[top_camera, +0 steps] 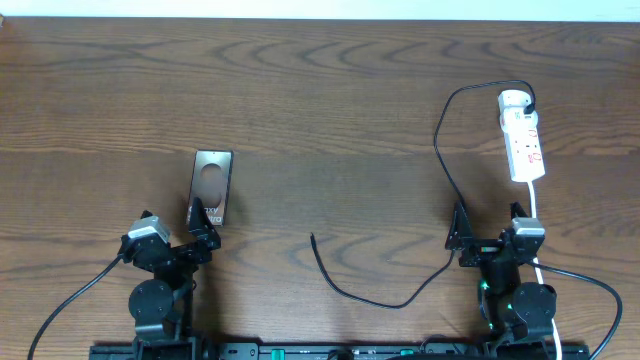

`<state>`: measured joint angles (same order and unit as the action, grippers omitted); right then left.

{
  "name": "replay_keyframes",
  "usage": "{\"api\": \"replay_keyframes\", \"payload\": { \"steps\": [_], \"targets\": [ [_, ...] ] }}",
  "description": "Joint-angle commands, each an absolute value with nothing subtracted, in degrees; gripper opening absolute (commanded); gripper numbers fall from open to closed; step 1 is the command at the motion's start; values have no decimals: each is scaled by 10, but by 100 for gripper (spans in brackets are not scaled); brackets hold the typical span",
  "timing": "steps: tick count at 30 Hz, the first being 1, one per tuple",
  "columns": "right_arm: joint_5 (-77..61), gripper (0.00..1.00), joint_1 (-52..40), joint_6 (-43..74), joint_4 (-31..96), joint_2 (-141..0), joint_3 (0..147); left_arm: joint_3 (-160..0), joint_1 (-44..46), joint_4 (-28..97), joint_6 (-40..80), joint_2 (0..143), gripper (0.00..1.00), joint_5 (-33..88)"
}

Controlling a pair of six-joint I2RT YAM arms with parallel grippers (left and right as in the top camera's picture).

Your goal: Plug charger to phone and switch on socket

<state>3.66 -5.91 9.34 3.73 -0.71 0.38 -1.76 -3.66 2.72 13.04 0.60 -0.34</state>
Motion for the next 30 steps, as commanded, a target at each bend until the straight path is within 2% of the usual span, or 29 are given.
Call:
{"api": "replay_keyframes", "payload": {
  "steps": [1,8,12,17,25,30],
  "targets": [
    [35,99,-56,85,40,-3,3,-6,-39,41,121,3,91,1],
    [35,99,-56,85,40,-3,3,-50,-39,73,119,21,91,30],
    [35,99,-56,85,40,-3,3,-129,-39,118,100,90,91,30],
    [35,99,-56,85,40,-3,3,-298,-39,185,99,251,91,30],
    [35,99,-56,85,40,-3,3,-658,-39,427,57,581,91,39],
    [35,99,-56,85,40,-3,3,-813,-39,510,56,738,91,49]
  ]
}}
